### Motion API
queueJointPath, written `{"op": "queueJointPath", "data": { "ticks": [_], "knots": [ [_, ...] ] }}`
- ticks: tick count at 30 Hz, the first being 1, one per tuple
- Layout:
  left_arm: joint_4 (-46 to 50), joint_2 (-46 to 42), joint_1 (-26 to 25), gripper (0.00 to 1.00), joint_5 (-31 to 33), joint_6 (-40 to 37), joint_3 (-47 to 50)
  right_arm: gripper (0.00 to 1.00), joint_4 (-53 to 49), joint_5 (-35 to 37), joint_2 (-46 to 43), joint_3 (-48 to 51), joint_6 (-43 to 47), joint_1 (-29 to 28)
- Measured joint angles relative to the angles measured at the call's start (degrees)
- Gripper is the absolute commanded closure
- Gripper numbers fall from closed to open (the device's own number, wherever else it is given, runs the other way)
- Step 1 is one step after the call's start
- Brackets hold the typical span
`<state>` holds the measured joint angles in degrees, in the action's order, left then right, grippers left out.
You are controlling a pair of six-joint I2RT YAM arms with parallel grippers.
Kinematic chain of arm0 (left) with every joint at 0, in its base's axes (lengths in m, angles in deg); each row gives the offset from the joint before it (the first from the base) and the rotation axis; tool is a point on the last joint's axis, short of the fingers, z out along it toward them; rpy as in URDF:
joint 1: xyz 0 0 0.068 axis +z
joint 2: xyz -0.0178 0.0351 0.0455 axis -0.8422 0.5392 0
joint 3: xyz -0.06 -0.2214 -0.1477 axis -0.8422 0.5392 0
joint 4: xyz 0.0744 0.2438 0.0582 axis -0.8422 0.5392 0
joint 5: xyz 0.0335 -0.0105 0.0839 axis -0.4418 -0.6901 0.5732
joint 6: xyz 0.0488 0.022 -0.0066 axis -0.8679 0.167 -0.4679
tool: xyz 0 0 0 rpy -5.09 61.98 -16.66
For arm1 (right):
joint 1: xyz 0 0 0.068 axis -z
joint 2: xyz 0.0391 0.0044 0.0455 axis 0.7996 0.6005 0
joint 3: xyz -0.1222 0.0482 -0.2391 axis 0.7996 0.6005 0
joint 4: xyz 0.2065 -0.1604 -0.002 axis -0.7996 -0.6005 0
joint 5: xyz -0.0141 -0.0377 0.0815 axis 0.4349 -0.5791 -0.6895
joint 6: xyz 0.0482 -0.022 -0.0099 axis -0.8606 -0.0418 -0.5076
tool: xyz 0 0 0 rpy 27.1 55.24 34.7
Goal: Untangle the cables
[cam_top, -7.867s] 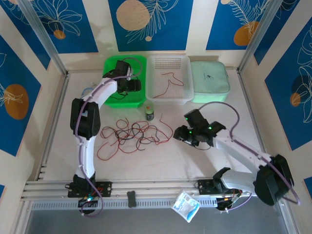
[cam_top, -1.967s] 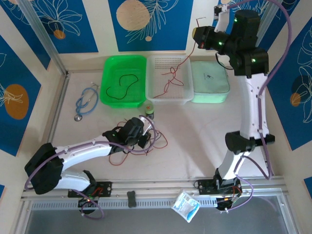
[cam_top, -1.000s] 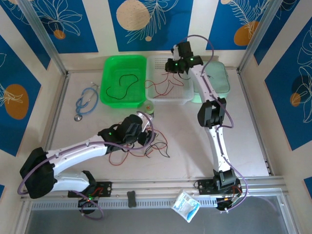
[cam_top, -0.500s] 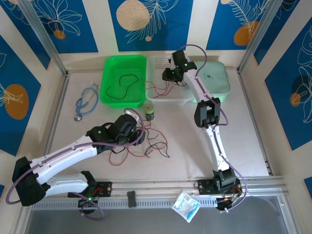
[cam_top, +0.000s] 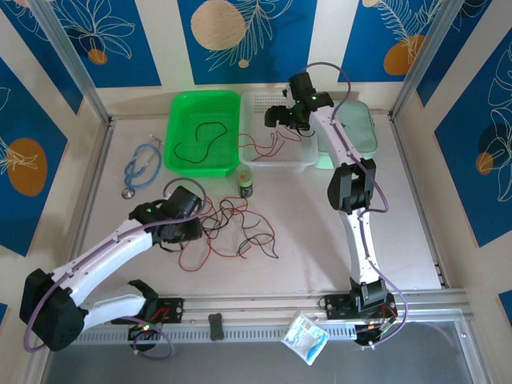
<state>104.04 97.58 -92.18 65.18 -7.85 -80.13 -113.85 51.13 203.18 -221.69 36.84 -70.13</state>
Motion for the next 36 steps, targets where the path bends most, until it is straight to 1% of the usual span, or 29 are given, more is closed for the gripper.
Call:
{"op": "queueJointPath", "data": {
  "ticks": [2, 4, 5, 8, 16, 20, 23, 26, 29, 33, 36],
  "knots": [
    [-0.3, 1.9, 0.9, 0.62, -0.5, 0.0, 1.4, 0.01, 0.3, 0.0, -3.4, 2.8, 0.0, -0.2],
    [-1.1, 4.1, 1.3, 0.66, -0.5, -0.3, 2.4, 0.06, 1.0, -0.1, -6.6, 6.2, 0.0, -0.4],
    [-1.5, 5.5, 1.4, 0.67, -0.5, -0.4, 2.8, 0.11, 1.6, -0.2, -8.6, 8.5, 0.0, -0.5],
    [-2.8, 9.4, 1.7, 0.70, 0.1, -0.9, 3.6, 0.18, 3.7, -1.2, -14.3, 15.7, -0.2, -0.6],
    [-8.3, 17.4, 2.2, 0.73, 1.1, -1.2, 6.0, 0.21, 10.0, -3.0, -31.3, 35.2, -0.5, -1.2],
    [-8.9, 18.4, 2.2, 0.74, 1.0, -1.4, 5.7, 0.21, 12.9, -3.2, -39.5, 42.8, -0.5, -1.6],
    [-8.8, 19.0, 2.2, 0.75, 1.0, -1.4, 5.4, 0.22, 14.5, -3.4, -44.1, 47.5, -0.7, -1.8],
    [-8.6, 19.6, 2.2, 0.79, 1.0, -1.4, 5.0, 0.23, 15.7, -3.6, -47.3, 51.6, -1.0, -1.8],
    [-8.5, 20.5, 2.2, 0.86, 0.7, -1.6, 4.7, 0.24, 16.3, -3.7, -49.6, 55.3, -1.4, -1.8],
    [-8.0, 21.5, 2.2, 0.93, 0.3, -2.0, 3.9, 0.23, 16.5, -3.7, -53.0, 59.7, -2.2, -1.8],
    [-7.5, 22.2, 2.2, 0.98, 0.1, -2.5, 3.4, 0.23, 16.4, -3.7, -57.4, 63.4, -3.0, -1.8]
  ]
}}
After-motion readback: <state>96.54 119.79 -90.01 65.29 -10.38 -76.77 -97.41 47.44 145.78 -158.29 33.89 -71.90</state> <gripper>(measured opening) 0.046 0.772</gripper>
